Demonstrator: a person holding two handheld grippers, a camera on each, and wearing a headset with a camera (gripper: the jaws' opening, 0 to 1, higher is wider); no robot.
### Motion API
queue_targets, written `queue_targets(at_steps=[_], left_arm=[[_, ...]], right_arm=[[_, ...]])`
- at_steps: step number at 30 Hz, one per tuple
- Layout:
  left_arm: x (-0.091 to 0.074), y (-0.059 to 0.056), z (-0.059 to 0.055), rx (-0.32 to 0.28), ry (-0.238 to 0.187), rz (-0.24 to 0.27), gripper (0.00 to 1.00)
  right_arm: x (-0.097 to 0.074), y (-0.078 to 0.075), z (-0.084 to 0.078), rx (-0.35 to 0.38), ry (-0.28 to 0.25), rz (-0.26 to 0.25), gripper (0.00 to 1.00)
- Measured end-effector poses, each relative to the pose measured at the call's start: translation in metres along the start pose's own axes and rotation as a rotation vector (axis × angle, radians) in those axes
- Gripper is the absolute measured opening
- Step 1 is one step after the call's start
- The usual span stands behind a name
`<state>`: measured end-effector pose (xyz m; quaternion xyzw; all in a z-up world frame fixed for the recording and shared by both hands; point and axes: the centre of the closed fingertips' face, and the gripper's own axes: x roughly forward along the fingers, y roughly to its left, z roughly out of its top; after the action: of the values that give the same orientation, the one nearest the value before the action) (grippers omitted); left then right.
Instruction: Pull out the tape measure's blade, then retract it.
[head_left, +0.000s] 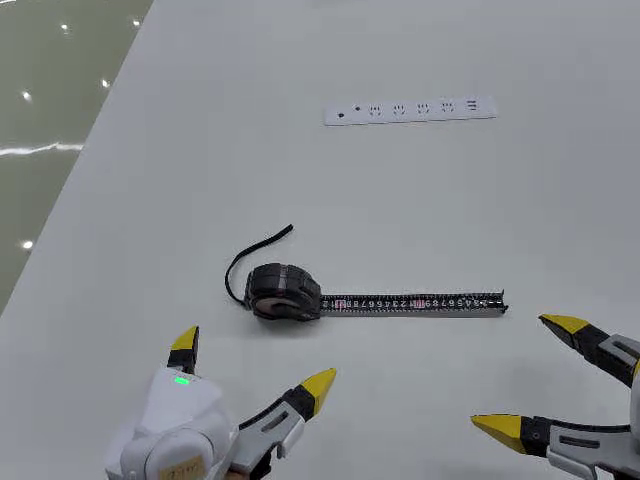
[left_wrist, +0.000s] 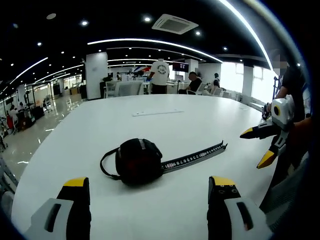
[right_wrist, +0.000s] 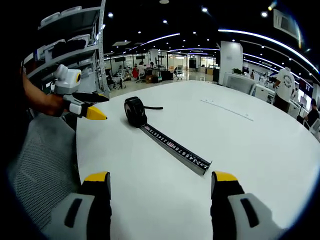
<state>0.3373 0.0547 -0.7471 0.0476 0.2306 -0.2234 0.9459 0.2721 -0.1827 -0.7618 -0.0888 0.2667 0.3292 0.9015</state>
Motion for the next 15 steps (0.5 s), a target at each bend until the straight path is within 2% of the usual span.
queue_targets(at_steps=[9, 15], left_arm=[[0.016, 0.000, 0.007, 0.000, -0.002, 0.026, 0.94], [0.026, 0.004, 0.011, -0.025, -0.002, 0.058, 0.92]], right_arm=[[0.002, -0.014, -0.008, -0.068, 0.027, 0.054, 0.74], [0.006, -0.022, -0.006, -0.123, 0.043, 0.096, 0.66]])
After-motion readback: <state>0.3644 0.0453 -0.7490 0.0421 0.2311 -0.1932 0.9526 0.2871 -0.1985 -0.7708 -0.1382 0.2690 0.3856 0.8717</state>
